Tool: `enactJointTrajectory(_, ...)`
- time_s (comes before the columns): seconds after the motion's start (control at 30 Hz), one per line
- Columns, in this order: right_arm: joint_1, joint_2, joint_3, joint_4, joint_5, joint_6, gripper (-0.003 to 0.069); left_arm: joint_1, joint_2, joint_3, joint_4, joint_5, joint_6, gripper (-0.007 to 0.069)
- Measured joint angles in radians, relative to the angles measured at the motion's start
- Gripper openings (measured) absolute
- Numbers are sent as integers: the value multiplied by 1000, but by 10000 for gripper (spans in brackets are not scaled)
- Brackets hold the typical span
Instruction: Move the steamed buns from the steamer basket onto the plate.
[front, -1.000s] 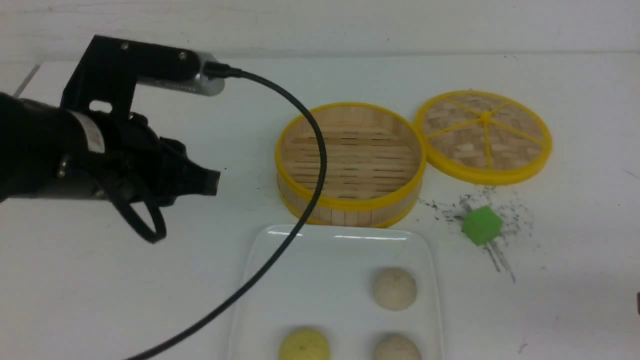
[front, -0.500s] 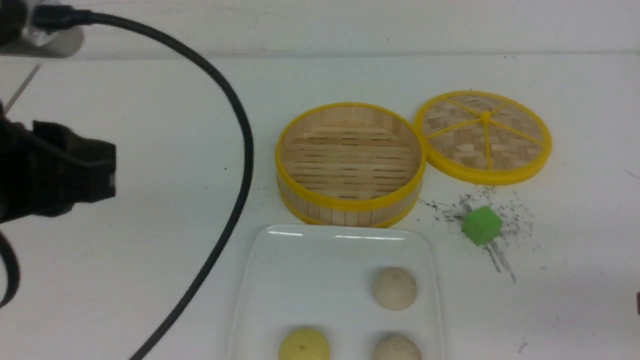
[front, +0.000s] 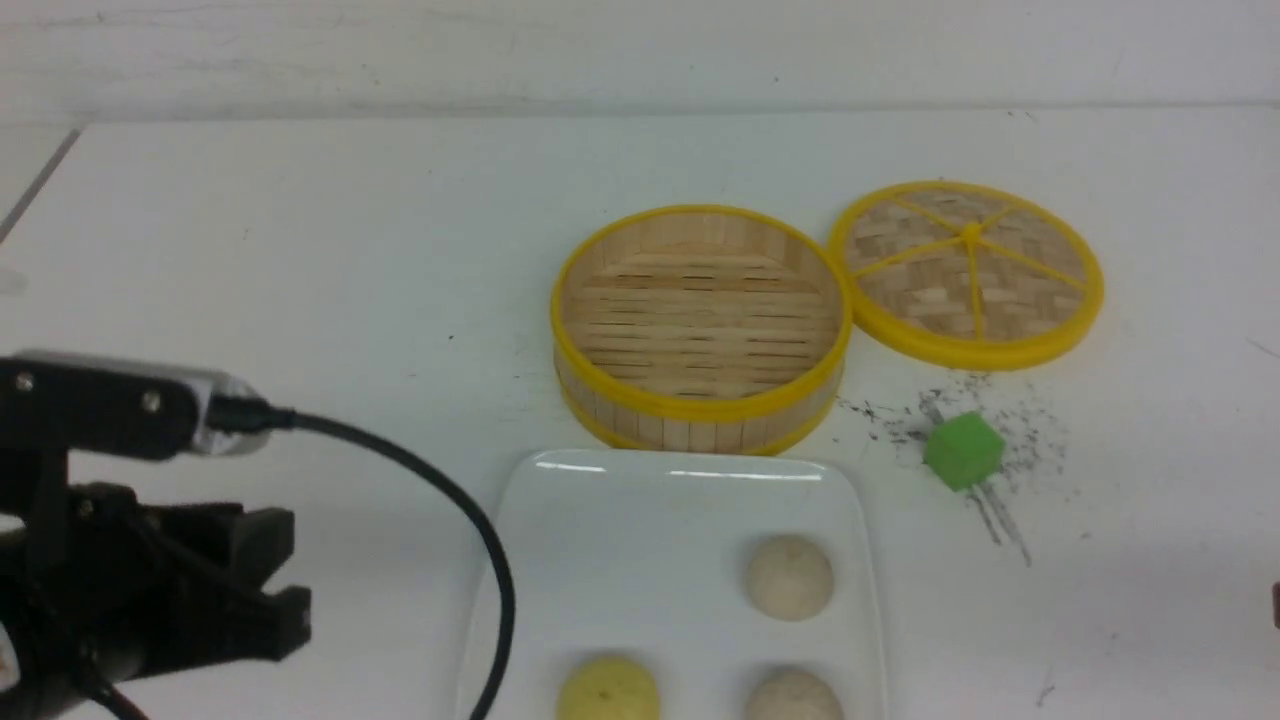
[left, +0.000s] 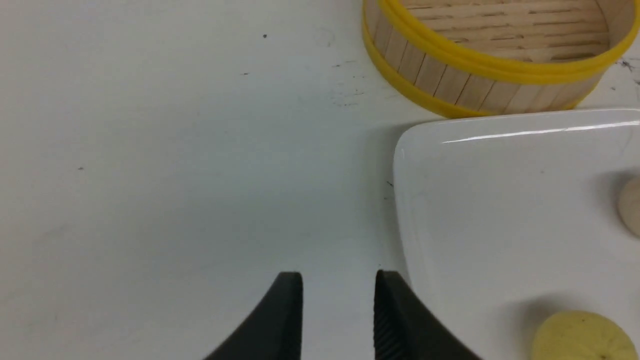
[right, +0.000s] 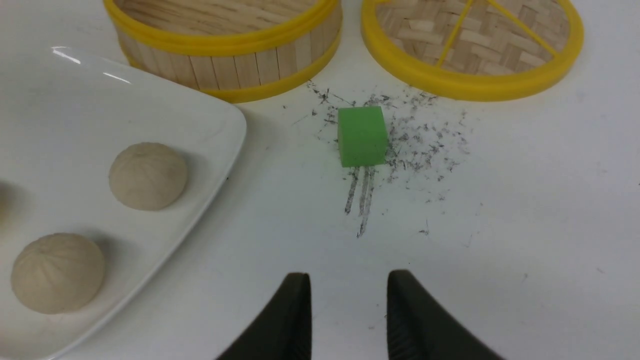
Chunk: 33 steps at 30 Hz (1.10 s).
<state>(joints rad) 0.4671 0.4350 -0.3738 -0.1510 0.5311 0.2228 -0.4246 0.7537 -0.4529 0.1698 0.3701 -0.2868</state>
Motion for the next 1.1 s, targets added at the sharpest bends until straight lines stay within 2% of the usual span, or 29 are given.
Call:
enactJointTrajectory(0.4, 0, 0, 0, 2, -1, 0, 242, 0, -123, 54, 2, 13, -19, 236)
enactJointTrajectory(0.6, 0, 0, 0, 3, -2, 0, 242, 0, -227, 54, 9, 100, -25, 234)
enactJointTrajectory(0.77, 0, 0, 0, 4, -2, 0, 242, 0, -279, 54, 13, 106, -34, 218)
enactJointTrajectory(0.93, 0, 0, 0, 4, -10, 0, 242, 0, -285, 105, 16, 24, -80, 185)
enactJointTrajectory(1.1, 0, 0, 0, 4, -130, 0, 242, 0, -265, 174, 20, -186, -157, 158)
